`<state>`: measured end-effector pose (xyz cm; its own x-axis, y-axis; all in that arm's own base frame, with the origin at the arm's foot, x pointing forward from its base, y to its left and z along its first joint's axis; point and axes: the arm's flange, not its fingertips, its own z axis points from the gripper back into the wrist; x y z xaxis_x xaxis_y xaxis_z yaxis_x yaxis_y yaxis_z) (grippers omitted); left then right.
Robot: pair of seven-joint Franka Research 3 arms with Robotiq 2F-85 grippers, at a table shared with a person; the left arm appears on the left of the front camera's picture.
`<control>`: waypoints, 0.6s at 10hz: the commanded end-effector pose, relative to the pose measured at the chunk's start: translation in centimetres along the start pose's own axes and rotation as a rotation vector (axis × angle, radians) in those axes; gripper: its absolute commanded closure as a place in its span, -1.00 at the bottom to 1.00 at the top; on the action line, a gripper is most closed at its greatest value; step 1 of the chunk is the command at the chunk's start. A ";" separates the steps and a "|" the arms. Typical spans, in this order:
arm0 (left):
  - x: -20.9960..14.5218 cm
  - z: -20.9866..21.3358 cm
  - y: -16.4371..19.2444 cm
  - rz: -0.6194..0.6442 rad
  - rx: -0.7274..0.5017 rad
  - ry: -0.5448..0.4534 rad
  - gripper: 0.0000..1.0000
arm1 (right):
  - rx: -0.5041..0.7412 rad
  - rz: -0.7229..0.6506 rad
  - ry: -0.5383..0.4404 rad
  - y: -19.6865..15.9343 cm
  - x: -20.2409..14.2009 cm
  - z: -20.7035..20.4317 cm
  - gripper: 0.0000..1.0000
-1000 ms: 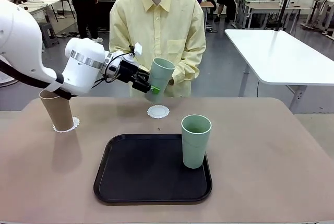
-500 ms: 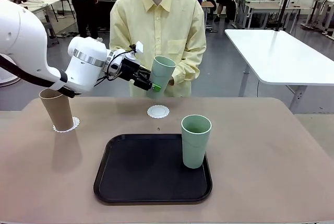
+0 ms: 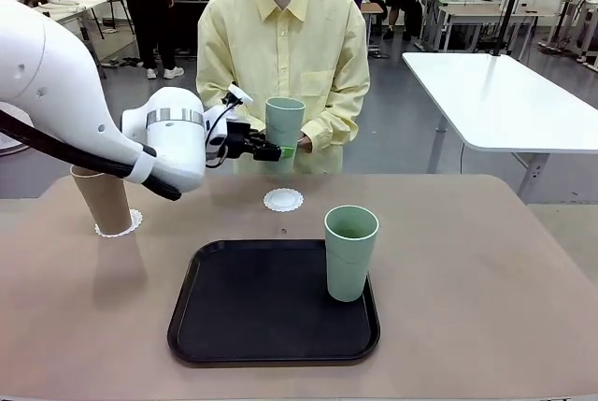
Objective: Place coasters on the table and set cups on them.
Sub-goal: Take one Reusable plastic cup from the Flat Tray and place it on a coaster set by the human.
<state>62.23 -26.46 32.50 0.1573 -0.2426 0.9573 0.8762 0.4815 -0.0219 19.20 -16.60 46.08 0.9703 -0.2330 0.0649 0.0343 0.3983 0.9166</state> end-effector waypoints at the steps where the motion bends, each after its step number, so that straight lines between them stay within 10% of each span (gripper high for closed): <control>1: -2.2 2.0 -2.5 -0.027 -0.035 -0.048 -0.66 | 0.020 0.020 0.000 -0.1 0.2 0.0 -1.00; 6: -4.1 2.0 -1.8 -0.003 -0.143 -0.048 -0.66 | 0.020 0.020 0.000 -0.1 0.2 0.0 -1.00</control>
<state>58.46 -24.50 28.54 0.1415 -0.2218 0.9648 0.9290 0.3664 -0.0520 19.20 -16.60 46.08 0.9703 -0.2330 0.0649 0.0344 0.3984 0.9166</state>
